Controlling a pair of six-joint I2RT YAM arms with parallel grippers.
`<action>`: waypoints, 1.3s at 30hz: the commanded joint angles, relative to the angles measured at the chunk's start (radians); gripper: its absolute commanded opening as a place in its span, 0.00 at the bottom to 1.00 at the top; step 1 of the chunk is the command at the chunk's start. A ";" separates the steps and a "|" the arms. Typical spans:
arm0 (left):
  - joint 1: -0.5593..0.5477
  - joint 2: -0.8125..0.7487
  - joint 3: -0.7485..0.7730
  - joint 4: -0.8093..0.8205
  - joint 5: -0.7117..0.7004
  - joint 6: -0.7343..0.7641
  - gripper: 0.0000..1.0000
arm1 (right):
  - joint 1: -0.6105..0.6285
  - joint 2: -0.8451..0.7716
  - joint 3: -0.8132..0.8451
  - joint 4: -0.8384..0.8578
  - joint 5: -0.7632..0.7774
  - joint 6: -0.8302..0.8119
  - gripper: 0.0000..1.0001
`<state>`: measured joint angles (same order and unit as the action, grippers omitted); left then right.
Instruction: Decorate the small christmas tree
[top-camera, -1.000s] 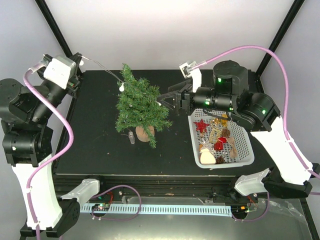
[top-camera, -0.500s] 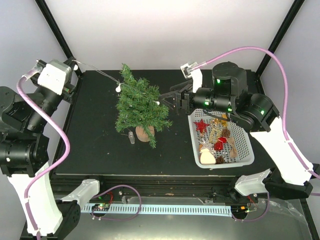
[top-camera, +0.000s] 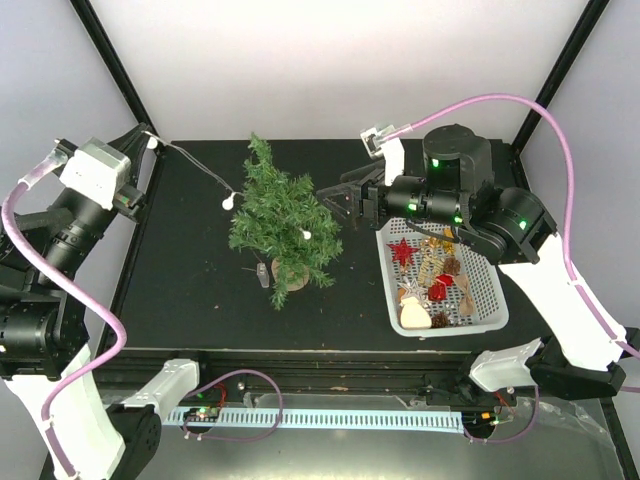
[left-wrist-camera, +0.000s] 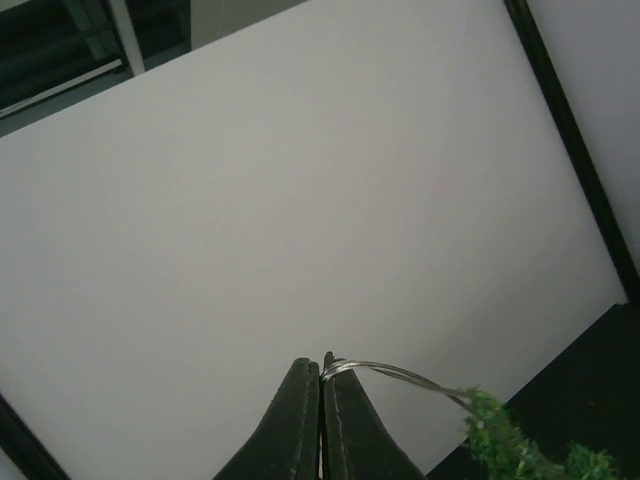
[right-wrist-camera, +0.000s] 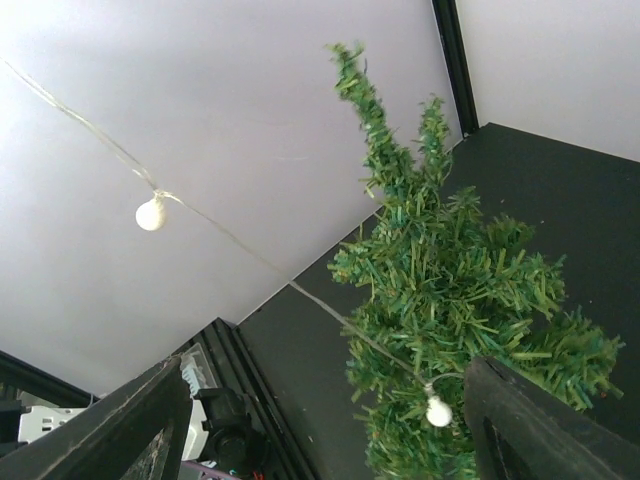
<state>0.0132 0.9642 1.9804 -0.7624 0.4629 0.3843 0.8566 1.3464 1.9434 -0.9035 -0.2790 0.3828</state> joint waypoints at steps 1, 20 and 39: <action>0.001 0.015 0.010 0.086 0.090 -0.073 0.02 | -0.005 -0.003 -0.009 0.030 0.000 -0.010 0.75; 0.005 0.032 -0.170 0.166 -0.083 0.046 0.02 | -0.018 -0.012 -0.029 0.021 0.019 -0.022 0.75; 0.084 0.169 -0.208 0.315 -0.028 0.034 0.02 | -0.079 0.005 -0.012 -0.006 0.018 -0.036 0.75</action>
<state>0.0616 1.1500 1.7687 -0.5129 0.4084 0.4419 0.7883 1.3586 1.9289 -0.9119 -0.2707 0.3626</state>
